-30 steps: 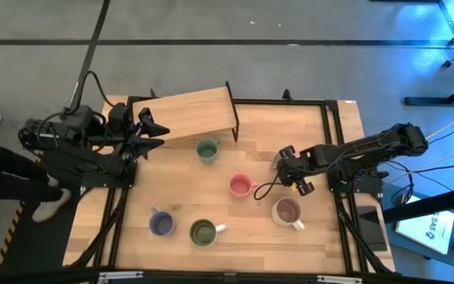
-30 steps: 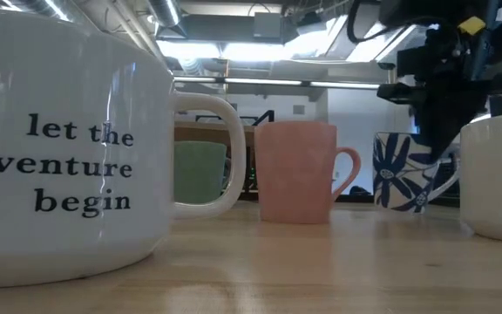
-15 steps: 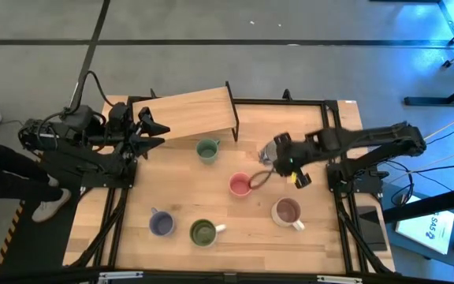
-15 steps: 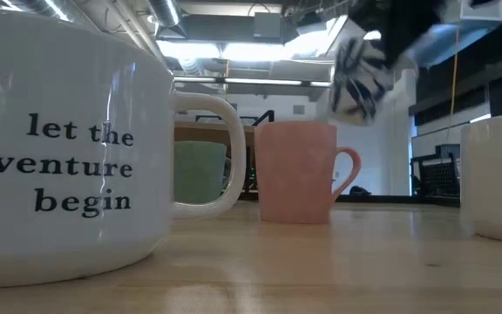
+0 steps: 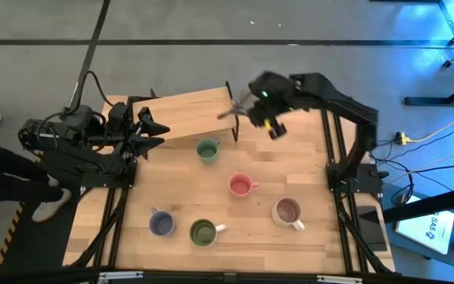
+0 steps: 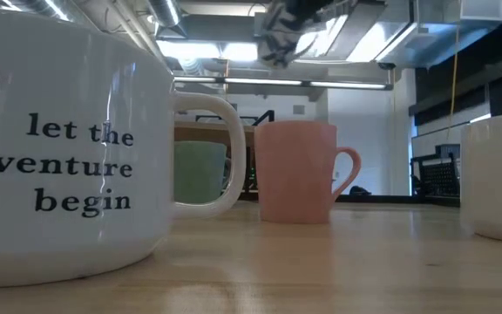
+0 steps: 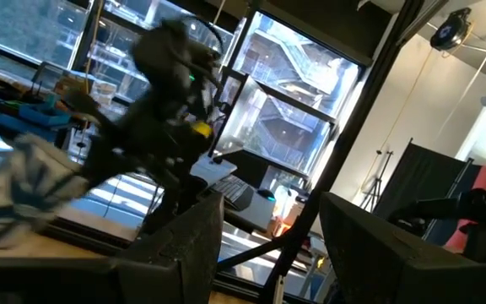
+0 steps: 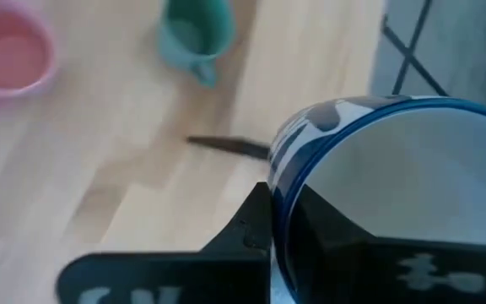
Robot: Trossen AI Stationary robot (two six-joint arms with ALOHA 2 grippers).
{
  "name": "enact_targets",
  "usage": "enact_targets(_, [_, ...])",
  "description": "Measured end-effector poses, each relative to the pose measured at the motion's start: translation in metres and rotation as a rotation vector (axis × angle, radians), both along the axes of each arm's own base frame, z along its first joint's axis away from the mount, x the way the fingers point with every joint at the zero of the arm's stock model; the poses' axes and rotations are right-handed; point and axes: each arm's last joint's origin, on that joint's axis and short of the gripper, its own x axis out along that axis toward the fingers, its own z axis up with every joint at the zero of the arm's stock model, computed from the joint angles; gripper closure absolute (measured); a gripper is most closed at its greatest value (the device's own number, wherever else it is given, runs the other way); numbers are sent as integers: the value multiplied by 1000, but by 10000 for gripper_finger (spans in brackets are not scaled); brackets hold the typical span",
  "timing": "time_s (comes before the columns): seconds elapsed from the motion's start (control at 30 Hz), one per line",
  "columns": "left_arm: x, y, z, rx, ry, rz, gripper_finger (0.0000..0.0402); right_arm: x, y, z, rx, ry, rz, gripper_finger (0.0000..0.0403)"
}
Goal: Place coffee mugs
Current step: Put the blue patterned mug on the shelf
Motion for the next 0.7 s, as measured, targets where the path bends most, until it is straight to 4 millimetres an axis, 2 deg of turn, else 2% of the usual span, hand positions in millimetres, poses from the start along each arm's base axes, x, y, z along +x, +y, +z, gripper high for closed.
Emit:
enact_targets(0.13, [0, 0, 0, 0, 0, 0, 209, 26, -24, -7, -38, -40, 2, 401])
enact_targets(0.23, [0, 0, 0, -1, 0, 0, 209, 45, -39, -19, -56, -73, 3, 401])
enact_targets(0.37, [0, 0, -1, 0, 13, 5, 209, 61, -51, -42, -29, -29, 0, 401])
enact_targets(0.5, [-1, 2, -5, -7, 56, 64, 209, 75, -52, -62, -3, 24, 9, 401])
enact_targets(0.7, [-1, 4, -10, -6, 111, 112, 209, 80, -45, -66, -2, 28, 29, 401])
